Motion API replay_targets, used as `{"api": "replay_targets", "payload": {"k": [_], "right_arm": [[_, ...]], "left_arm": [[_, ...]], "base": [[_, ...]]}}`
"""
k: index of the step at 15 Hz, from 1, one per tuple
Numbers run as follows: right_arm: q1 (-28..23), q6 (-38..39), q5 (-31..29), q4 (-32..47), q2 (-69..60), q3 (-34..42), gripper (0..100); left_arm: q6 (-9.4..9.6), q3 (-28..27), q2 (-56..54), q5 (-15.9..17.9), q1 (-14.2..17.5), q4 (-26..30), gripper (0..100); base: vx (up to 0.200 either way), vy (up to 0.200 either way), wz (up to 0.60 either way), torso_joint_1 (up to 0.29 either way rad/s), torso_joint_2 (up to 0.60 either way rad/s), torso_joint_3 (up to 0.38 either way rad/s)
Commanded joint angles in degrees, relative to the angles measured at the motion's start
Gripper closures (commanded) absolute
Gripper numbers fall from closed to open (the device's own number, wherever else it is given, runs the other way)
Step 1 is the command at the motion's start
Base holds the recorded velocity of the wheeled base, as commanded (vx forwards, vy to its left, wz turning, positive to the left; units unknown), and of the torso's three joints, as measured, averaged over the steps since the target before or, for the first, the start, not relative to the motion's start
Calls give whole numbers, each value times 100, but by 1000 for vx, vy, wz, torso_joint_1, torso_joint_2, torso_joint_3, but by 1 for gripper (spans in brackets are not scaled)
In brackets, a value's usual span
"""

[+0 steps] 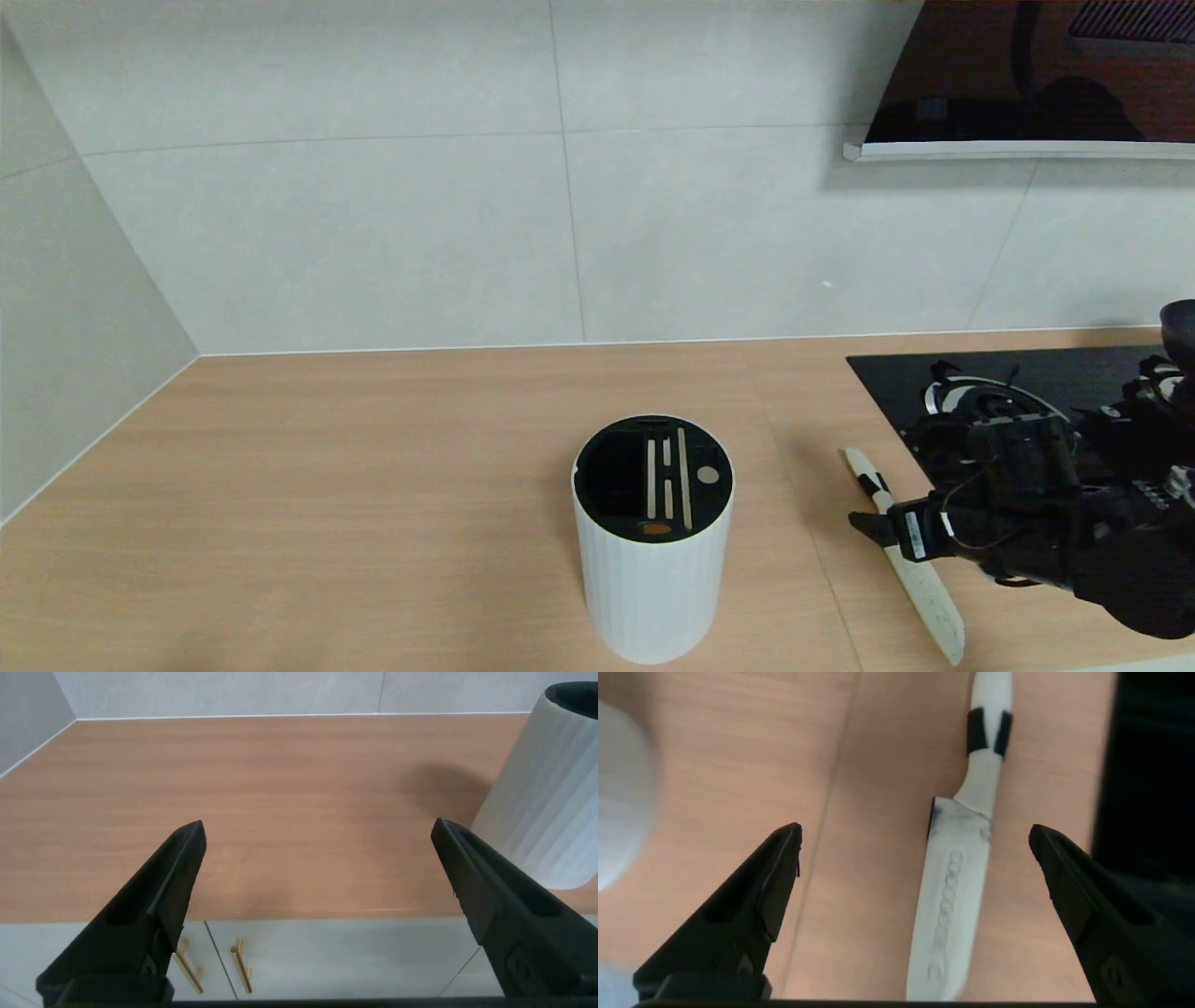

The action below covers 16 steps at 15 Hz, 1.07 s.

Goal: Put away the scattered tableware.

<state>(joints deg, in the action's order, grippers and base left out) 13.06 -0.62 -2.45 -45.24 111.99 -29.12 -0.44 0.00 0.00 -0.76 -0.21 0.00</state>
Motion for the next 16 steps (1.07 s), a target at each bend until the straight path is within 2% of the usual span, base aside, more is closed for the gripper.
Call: {"api": "replay_targets", "payload": {"k": [1, 11, 16], "right_arm": [[4, 9, -142, -319, 745, 3, 0], [-251, 27, -212, -1031, 1334, -50, 0], [-374, 36, -212, -1066, 1430, -94, 0]], "left_arm": [[-9, 0, 0, -4, -6, 0, 0], [-9, 0, 0, -4, 3, 0, 0], [-9, 0, 0, -4, 3, 0, 0]], "base": [[0, 0, 0, 0, 0, 0], [0, 0, 0, 0, 0, 0], [0, 0, 0, 0, 0, 0]]}}
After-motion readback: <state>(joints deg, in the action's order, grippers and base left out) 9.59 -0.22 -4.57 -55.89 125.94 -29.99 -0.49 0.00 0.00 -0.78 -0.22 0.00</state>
